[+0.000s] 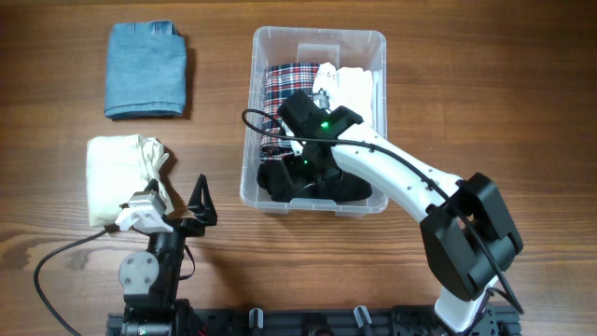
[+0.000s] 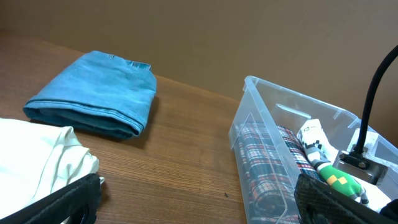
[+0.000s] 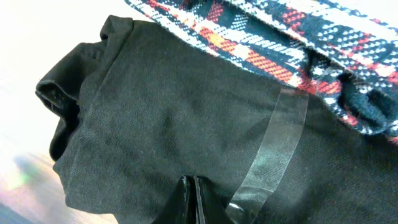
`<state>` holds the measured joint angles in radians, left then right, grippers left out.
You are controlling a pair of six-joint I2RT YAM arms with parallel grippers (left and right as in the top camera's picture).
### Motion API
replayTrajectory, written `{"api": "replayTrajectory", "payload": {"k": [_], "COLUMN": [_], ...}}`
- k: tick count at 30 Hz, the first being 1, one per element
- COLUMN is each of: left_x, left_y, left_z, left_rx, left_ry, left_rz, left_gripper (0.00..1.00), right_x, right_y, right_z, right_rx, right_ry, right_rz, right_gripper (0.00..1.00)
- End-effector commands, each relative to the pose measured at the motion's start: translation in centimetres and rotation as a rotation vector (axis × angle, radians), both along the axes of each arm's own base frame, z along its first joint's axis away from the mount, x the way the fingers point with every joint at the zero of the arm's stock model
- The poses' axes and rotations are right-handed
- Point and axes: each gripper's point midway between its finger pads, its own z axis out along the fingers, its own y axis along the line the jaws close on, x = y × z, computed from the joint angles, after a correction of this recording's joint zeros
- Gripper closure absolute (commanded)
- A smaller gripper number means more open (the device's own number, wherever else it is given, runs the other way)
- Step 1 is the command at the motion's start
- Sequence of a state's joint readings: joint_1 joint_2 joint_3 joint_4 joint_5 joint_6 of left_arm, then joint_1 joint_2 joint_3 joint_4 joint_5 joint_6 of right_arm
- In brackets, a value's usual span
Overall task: Pack container
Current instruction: 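Tuck the black garment's edges down with the right gripper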
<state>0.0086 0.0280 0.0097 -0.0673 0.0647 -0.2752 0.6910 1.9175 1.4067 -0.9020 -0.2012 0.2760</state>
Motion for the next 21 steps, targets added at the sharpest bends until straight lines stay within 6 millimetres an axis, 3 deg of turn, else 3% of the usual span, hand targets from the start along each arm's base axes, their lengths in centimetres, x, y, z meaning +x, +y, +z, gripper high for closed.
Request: {"api": "replayTrajectory", "payload": {"k": [1, 4, 7, 9, 13, 21], "left_x": [0.0, 0.0, 0.0, 0.0, 0.0, 0.0], "left_y": [0.3, 0.3, 0.3, 0.3, 0.3, 0.3], "left_z": [-0.3, -0.3, -0.3, -0.3, -0.3, -0.3], "left_rx": [0.006, 0.006, 0.006, 0.006, 0.006, 0.006], "left_ry": [0.007, 0.007, 0.007, 0.007, 0.007, 0.007], "left_rz": [0.013, 0.013, 0.013, 0.013, 0.013, 0.013], "left_gripper": [0.0, 0.0, 0.0, 0.0, 0.0, 0.0], "right_x": [-0.2, 1.1, 2.6, 2.4, 0.6, -2.4], "right_y": [-0.1, -0.1, -2.5, -4.5, -5.8, -7.0], "right_z": [-0.4, 2.5, 7.5, 9.5, 8.9, 2.7], "right_rx": [-0.007, -0.033, -0.176, -0.271, -0.322, -0.355], "right_ry": [0.014, -0.031, -0.118, -0.132, -0.051, 0.085], "right_rz": [-0.012, -0.019, -0.042, -0.041, -0.007, 0.006], "right_gripper": [0.96, 0.96, 0.96, 0.95, 0.96, 0.95]}}
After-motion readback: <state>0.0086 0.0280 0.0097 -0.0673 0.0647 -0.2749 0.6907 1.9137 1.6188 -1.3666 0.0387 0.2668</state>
